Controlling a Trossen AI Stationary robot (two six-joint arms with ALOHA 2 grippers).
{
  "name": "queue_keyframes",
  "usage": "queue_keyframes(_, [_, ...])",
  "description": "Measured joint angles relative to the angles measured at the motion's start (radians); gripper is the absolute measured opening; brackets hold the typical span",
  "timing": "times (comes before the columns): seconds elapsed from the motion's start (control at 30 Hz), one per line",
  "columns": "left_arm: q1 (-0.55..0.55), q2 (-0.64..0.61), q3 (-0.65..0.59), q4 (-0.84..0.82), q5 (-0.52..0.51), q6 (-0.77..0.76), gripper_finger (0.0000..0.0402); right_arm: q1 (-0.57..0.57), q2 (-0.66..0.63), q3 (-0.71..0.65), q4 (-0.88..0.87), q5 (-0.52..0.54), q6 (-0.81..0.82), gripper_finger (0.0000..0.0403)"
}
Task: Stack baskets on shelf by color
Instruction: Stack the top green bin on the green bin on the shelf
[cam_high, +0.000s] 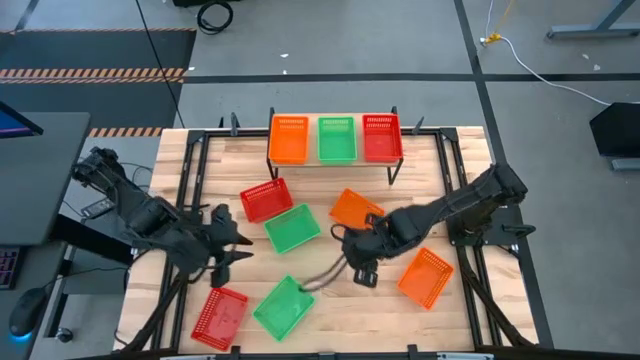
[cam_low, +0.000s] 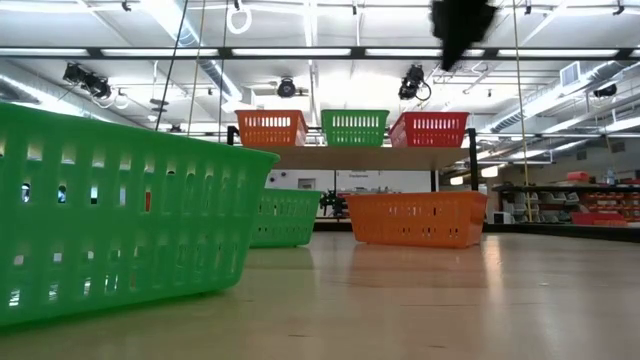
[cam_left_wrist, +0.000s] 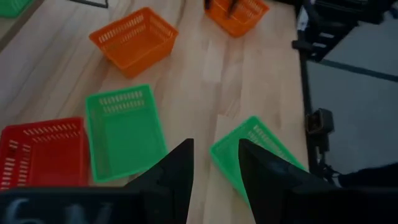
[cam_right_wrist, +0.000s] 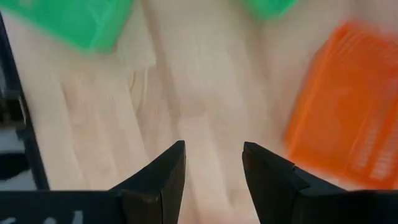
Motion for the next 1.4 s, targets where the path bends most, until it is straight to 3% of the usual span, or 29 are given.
queue_keyframes(0.27, [0.088, 0.074, 0.0, 0.074, 0.1, 0.126, 0.0133, 0.097, -0.086, -0.129, 0.067, 0.004, 0.196, 0.0165])
queue_keyframes(0.43, [0.198, 0.114, 0.0, -0.008, 0.181, 0.339, 0.0133, 0.15, -0.158, -0.145, 0.076, 0.089, 0.38, 0.0165])
queue_keyframes(0.63, [0.368, 0.192, -0.001, -0.043, 0.347, 0.685, 0.0133, 0.218, -0.191, -0.146, 0.083, 0.144, 0.552, 0.0165])
queue_keyframes(0.83, [0.519, 0.252, -0.117, -0.036, 0.517, 0.902, 0.0144, 0.282, -0.191, -0.147, 0.082, 0.15, 0.685, 0.0165])
queue_keyframes(0.97, [0.551, 0.253, -0.195, -0.014, 0.537, 0.988, 0.0164, 0.325, -0.191, -0.147, 0.061, 0.151, 0.751, 0.0165])
queue_keyframes(1.4, [0.533, 0.251, -0.23, 0.088, 0.539, 1.198, 0.0213, 0.388, -0.191, -0.147, 0.015, 0.214, 0.895, 0.0165])
